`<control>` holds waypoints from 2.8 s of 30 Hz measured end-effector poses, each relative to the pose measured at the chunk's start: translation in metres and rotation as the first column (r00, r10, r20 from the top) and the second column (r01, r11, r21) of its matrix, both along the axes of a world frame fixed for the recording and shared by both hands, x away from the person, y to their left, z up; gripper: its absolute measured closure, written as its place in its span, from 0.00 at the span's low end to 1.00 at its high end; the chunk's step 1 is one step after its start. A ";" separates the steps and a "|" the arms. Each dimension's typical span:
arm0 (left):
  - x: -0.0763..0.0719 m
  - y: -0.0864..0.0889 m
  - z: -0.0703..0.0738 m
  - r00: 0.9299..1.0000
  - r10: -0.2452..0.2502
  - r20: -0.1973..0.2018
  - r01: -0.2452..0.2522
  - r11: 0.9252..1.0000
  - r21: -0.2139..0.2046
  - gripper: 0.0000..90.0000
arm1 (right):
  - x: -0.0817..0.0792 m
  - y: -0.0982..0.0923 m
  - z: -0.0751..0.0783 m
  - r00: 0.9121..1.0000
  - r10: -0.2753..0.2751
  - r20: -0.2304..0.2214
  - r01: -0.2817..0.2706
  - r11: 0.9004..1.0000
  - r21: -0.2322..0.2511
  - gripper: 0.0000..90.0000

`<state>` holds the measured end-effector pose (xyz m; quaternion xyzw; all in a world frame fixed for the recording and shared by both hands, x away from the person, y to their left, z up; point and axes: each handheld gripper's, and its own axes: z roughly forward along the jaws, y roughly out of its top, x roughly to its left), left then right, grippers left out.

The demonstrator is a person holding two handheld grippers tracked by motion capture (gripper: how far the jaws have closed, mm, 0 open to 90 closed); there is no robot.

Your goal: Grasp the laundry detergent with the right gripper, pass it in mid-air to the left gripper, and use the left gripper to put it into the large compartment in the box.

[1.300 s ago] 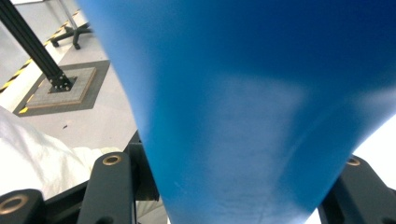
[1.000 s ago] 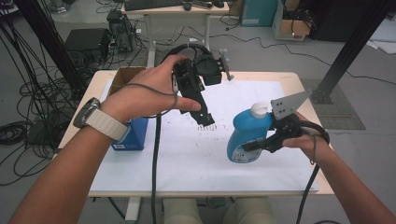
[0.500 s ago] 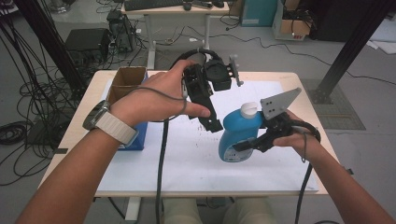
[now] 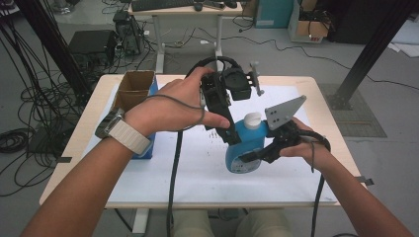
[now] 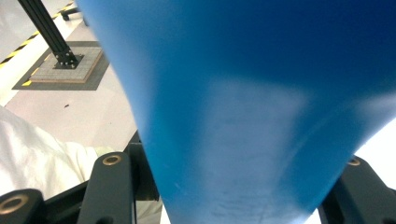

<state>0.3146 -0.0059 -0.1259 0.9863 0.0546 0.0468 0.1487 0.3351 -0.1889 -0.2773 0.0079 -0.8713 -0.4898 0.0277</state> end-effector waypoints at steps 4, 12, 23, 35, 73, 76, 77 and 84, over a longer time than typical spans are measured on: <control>0.001 -0.002 -0.002 1.000 0.016 -0.001 -0.016 1.000 -0.005 0.05 | 0.000 0.003 -0.001 1.000 0.003 0.002 -0.003 1.000 -0.003 0.48; 0.001 -0.005 -0.006 1.000 0.016 0.011 -0.016 1.000 0.009 0.05 | 0.001 0.007 -0.003 1.000 0.001 0.003 -0.001 1.000 -0.007 0.48; 0.003 -0.010 -0.011 1.000 0.024 -0.006 -0.024 1.000 0.001 0.06 | 0.002 0.011 -0.005 1.000 -0.002 0.001 0.002 1.000 -0.018 0.48; 0.005 -0.013 -0.015 1.000 0.019 -0.023 -0.019 1.000 0.003 0.06 | 0.003 0.012 -0.008 1.000 -0.003 0.001 0.003 1.000 -0.022 0.48; 0.005 -0.015 -0.014 0.999 0.020 -0.026 -0.019 1.000 0.017 0.08 | 0.003 0.012 -0.010 1.000 -0.010 -0.009 0.010 1.000 -0.030 0.48; 0.005 -0.015 -0.014 0.999 0.019 -0.027 -0.018 1.000 0.022 0.08 | 0.003 0.012 -0.010 1.000 -0.010 -0.011 0.010 1.000 -0.030 0.48; 0.005 -0.015 -0.014 1.000 0.018 -0.025 -0.017 1.000 0.016 0.08 | 0.003 0.012 -0.010 1.000 -0.009 -0.010 0.009 1.000 -0.030 0.48; 0.006 -0.014 -0.014 0.999 0.017 -0.027 -0.016 1.000 0.017 0.08 | 0.004 0.012 -0.010 1.000 -0.009 -0.012 0.009 1.000 -0.028 0.48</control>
